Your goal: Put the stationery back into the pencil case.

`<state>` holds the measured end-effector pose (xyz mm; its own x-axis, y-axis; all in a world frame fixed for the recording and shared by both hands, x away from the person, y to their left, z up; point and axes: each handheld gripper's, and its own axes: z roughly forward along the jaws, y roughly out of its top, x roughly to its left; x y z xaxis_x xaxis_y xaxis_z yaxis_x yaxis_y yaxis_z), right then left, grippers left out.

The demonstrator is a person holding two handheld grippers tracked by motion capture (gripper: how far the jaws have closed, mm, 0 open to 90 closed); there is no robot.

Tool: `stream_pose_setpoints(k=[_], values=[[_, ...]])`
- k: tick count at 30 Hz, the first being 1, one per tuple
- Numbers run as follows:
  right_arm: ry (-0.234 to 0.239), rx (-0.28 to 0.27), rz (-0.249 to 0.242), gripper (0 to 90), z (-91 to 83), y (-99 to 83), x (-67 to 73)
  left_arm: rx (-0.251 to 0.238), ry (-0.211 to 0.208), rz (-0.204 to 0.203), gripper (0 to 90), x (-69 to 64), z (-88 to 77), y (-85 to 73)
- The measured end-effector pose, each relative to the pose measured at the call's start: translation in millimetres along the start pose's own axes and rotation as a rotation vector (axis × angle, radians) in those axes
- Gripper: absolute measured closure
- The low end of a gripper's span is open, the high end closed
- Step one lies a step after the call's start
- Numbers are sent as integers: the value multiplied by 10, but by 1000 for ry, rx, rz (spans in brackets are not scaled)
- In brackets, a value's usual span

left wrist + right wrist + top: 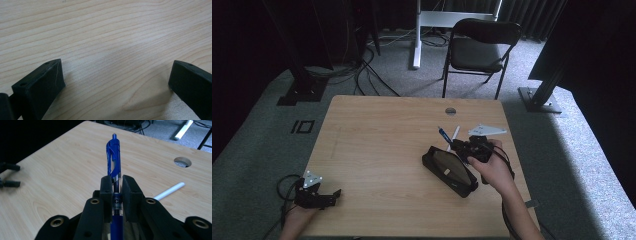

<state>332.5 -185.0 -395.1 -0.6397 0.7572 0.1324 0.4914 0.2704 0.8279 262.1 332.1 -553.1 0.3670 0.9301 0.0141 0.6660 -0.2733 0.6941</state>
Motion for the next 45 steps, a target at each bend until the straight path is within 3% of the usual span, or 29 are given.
stream_pose_setpoints(k=[9, 21, 30, 45], values=[[37, 42, -32, 793, 111, -130, 26, 0, 0, 0, 2, 0, 0, 0], [29, 142, -68, 794, 278, -319, -40, 3, 0, 2, 2, 1, -3, 1], [41, 223, -70, 793, 418, -445, -87, 3, 0, 1, 2, 0, -2, 1], [43, 304, -81, 793, 622, -527, -119, 3, 0, 1, 2, 1, -2, 1]])
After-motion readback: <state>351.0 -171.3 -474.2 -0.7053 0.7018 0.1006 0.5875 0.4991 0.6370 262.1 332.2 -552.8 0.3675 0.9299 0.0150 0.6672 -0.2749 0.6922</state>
